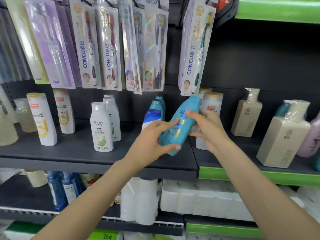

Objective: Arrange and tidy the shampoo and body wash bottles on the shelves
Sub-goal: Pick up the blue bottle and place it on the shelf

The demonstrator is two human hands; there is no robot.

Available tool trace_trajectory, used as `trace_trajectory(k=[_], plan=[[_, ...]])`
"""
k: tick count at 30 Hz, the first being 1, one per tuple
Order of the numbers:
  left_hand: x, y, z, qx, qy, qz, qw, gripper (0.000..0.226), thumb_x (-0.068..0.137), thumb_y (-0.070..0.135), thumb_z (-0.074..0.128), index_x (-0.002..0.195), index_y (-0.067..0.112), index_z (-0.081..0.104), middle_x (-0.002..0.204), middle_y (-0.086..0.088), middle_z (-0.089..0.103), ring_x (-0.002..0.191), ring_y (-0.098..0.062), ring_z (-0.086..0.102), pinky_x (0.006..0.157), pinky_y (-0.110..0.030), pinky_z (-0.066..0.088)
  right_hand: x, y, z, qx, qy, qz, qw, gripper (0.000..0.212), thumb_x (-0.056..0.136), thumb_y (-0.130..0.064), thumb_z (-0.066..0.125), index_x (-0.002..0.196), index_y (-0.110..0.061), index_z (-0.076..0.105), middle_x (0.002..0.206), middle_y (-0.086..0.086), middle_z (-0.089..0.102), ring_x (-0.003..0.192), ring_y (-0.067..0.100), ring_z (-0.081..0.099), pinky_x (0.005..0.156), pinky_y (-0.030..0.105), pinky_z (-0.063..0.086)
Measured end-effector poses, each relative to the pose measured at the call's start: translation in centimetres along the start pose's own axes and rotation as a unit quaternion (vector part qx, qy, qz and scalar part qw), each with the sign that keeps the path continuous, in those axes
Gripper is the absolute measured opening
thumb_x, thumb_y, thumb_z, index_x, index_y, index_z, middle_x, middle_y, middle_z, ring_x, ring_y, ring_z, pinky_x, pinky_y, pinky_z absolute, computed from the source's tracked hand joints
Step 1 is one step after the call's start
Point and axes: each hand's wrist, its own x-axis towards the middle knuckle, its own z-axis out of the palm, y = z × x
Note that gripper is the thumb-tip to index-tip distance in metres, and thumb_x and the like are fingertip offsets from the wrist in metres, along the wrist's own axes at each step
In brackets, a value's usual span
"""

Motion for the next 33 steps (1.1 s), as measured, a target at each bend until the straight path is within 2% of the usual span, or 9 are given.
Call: trace_trajectory(k=[2, 5, 7, 10, 14, 17, 20, 25, 33], plan=[[0.4, -0.6, -0.9, 0.052, 0.086, 0.020, 0.995, 0.054, 0.075, 0.034, 0.075, 0.126, 0.028, 0.057, 0.116, 0.009, 0.054, 0.107, -0.003, 0.044, 0.095, -0.004, 0.028, 0.4, 0.3, 0.3, -0.050, 0.005, -0.026, 0.998, 0.017, 0.088, -0.010, 0.064, 0.105, -0.010, 0.064, 0.094, 0.003, 0.070, 0.080, 0.012, 0.070, 0.064, 0.030, 0.060], [1.1, -1.9, -2.3, 0.115, 0.150, 0.002, 0.982, 0.047, 0.079, 0.021, 0.073, 0.123, 0.021, 0.058, 0.120, 0.005, 0.052, 0.111, -0.010, 0.042, 0.092, 0.001, 0.023, 1.4, 1.2, 0.5, -0.132, 0.003, -0.056, 0.990, 0.023, 0.085, -0.008, 0.067, 0.103, -0.019, 0.061, 0.097, -0.001, 0.068, 0.089, 0.011, 0.067, 0.075, 0.032, 0.058], [1.6, -2.8, -2.8, 0.119, 0.136, -0.024, 0.983, 0.052, 0.079, 0.018, 0.072, 0.128, 0.021, 0.054, 0.125, 0.004, 0.049, 0.115, -0.011, 0.042, 0.094, -0.005, 0.026, 2.1, 1.9, 0.5, -0.159, -0.010, -0.058, 0.985, 0.027, 0.084, -0.008, 0.068, 0.107, -0.020, 0.060, 0.099, -0.003, 0.067, 0.095, 0.015, 0.066, 0.081, 0.036, 0.056], [2.3, -3.8, -3.2, 0.078, 0.105, -0.053, 0.990, 0.053, 0.080, 0.017, 0.071, 0.130, 0.023, 0.052, 0.124, 0.005, 0.048, 0.111, -0.009, 0.046, 0.095, -0.018, 0.035, 3.1, 2.6, 0.8, -0.184, -0.037, -0.056, 0.981, 0.032, 0.085, -0.007, 0.067, 0.113, -0.018, 0.059, 0.095, -0.008, 0.064, 0.095, 0.014, 0.064, 0.080, 0.032, 0.055], [2.9, -4.5, -3.5, 0.026, 0.074, -0.069, 0.995, 0.042, 0.083, 0.013, 0.068, 0.121, 0.025, 0.058, 0.113, 0.007, 0.055, 0.091, -0.001, 0.055, 0.082, -0.011, 0.044, 4.9, 3.3, 1.6, -0.197, -0.049, -0.057, 0.978, 0.041, 0.084, -0.005, 0.067, 0.123, -0.014, 0.057, 0.107, 0.004, 0.066, 0.102, 0.021, 0.064, 0.089, 0.044, 0.054], [3.0, -4.8, -3.7, 0.008, 0.072, -0.069, 0.995, 0.039, 0.082, 0.014, 0.069, 0.118, 0.026, 0.060, 0.111, 0.008, 0.058, 0.088, 0.005, 0.056, 0.075, -0.005, 0.044, 6.5, 3.9, 2.5, -0.180, -0.047, -0.049, 0.981, 0.041, 0.084, -0.004, 0.066, 0.123, -0.012, 0.057, 0.110, 0.007, 0.065, 0.105, 0.023, 0.063, 0.093, 0.047, 0.052], [2.9, -5.0, -3.7, -0.004, 0.070, -0.067, 0.995, 0.039, 0.082, 0.016, 0.069, 0.118, 0.028, 0.059, 0.111, 0.009, 0.059, 0.088, 0.006, 0.057, 0.075, -0.007, 0.045, 7.8, 4.6, 3.7, -0.164, -0.044, -0.045, 0.984, 0.041, 0.084, -0.004, 0.066, 0.123, -0.010, 0.056, 0.110, 0.007, 0.065, 0.104, 0.023, 0.063, 0.093, 0.046, 0.052], [3.0, -5.2, -4.0, -0.005, 0.064, -0.060, 0.996, 0.039, 0.082, 0.016, 0.070, 0.118, 0.026, 0.060, 0.111, 0.009, 0.061, 0.088, 0.005, 0.057, 0.076, -0.004, 0.045, 9.1, 6.2, 4.9, -0.136, -0.075, -0.007, 0.988, 0.049, 0.087, -0.004, 0.063, 0.134, -0.009, 0.049, 0.123, 0.012, 0.060, 0.115, 0.025, 0.058, 0.093, 0.041, 0.052], [3.1, -5.4, -4.1, -0.014, 0.061, -0.059, 0.996, 0.039, 0.080, 0.016, 0.072, 0.116, 0.027, 0.061, 0.109, 0.009, 0.061, 0.090, 0.000, 0.059, 0.077, -0.006, 0.046, 9.4, 7.1, 5.4, -0.151, -0.104, -0.008, 0.983, 0.050, 0.093, -0.008, 0.056, 0.140, -0.017, 0.042, 0.133, 0.008, 0.054, 0.120, 0.023, 0.054, 0.098, 0.044, 0.049]])
